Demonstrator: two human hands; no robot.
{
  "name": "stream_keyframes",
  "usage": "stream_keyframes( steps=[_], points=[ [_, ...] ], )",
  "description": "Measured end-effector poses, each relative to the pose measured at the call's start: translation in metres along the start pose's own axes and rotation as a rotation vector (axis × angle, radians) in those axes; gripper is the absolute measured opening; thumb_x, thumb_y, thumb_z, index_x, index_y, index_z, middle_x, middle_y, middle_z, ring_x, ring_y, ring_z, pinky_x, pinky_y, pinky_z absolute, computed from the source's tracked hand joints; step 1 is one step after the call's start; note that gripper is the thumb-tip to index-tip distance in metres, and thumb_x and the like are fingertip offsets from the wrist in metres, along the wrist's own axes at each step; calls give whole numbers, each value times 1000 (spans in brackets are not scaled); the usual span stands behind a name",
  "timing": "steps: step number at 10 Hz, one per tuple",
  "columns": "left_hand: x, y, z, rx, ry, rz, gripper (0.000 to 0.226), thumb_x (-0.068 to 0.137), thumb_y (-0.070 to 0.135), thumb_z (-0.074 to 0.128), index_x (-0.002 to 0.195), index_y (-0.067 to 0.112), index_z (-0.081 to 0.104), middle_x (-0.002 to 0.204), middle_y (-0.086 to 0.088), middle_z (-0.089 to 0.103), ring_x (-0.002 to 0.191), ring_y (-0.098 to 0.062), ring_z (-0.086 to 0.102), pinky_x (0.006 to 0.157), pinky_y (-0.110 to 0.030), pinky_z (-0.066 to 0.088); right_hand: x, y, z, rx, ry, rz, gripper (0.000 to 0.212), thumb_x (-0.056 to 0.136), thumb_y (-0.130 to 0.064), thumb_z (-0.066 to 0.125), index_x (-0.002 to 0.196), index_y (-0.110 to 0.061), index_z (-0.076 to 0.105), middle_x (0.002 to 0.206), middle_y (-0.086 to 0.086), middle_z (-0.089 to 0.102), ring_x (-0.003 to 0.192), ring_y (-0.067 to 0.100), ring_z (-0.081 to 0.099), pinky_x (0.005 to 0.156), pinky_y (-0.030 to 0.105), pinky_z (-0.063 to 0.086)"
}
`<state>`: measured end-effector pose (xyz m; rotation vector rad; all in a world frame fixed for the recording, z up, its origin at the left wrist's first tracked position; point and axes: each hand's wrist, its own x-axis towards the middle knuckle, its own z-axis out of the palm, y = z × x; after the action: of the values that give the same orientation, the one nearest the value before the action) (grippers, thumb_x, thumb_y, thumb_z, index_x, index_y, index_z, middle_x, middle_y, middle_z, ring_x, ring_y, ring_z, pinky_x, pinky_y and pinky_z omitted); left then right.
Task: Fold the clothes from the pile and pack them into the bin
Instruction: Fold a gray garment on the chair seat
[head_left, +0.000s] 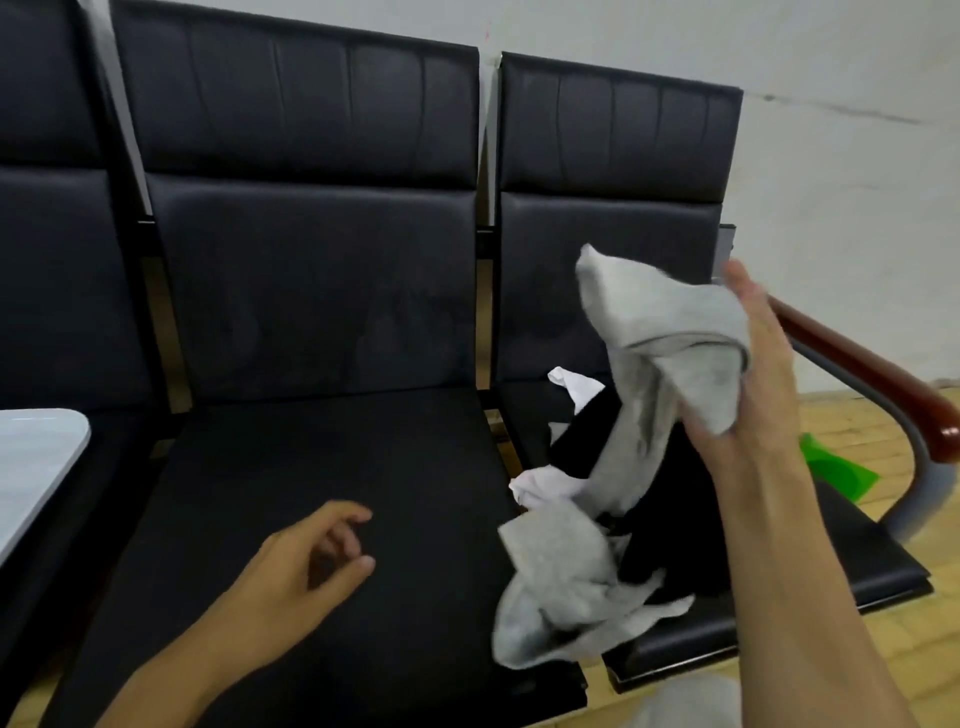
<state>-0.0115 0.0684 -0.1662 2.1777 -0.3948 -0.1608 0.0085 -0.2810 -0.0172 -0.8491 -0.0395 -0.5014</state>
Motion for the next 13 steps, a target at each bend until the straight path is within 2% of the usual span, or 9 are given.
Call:
stream_keyframes(
  steps=[2,3,4,5,7,9,11,12,13],
  points=[
    [-13,42,25,-320,-186,37,106,66,39,90,147,51,22,142,28,44,129,5,46,99,-22,48,-47,28,71,34,-377,163,22,97,-23,49,110,-13,63,89,-1,73,87,10,68,85,26,56],
    [-16,51,42,-365,-196,-134,56,73,42,81,122,32,56,109,20,69,104,8,63,78,-8,50,-51,57,70,-82,-504,321,26,99,-28,52,111,-14,70,105,8,70,96,19,63,89,33,54],
    [-9,23,47,-382,29,-366,14,88,30,73,95,22,64,76,6,72,74,0,68,67,-18,56,-52,85,43,-569,-717,511,33,103,-35,45,129,-22,61,110,12,67,97,25,62,81,33,57],
    [0,-34,37,-466,102,-605,42,79,12,74,117,3,59,101,-13,68,92,-25,69,84,-49,58,-45,106,-13,-1232,-774,722,62,94,-53,55,149,-36,32,133,11,60,114,23,63,98,42,53],
    [1,-11,11,-634,277,-733,38,99,36,54,121,5,56,109,-12,62,100,-28,60,93,-46,50,-77,143,-87,-2415,-1102,848,116,73,-53,79,155,-41,-2,164,11,-9,145,53,-10,108,72,18],
    [-8,-18,-6,-615,190,-725,63,92,66,44,134,20,55,114,-13,69,103,-29,68,98,-46,52,-49,123,-102,-2433,-820,425,41,81,-13,66,118,-28,52,128,2,52,121,32,54,90,44,53],
    [-24,-21,-22,-608,177,-547,69,89,74,35,140,29,48,125,6,64,115,-11,59,102,-31,43,6,80,-141,-1918,416,-61,53,73,-4,74,117,-7,46,128,32,45,113,52,47,83,58,46],
    [-31,-27,-31,-611,105,-522,70,84,78,43,133,30,56,121,7,69,114,-9,64,107,-36,45,6,92,-145,-1872,428,365,92,81,-12,76,151,-27,19,159,23,11,143,50,14,107,67,25],
    [-30,-25,-32,-349,149,-449,51,92,66,40,122,30,60,115,9,67,106,-5,63,92,-24,50,-7,120,-104,-2058,100,164,82,83,-13,72,150,-26,26,157,20,21,142,44,21,109,62,30]
  ],
)
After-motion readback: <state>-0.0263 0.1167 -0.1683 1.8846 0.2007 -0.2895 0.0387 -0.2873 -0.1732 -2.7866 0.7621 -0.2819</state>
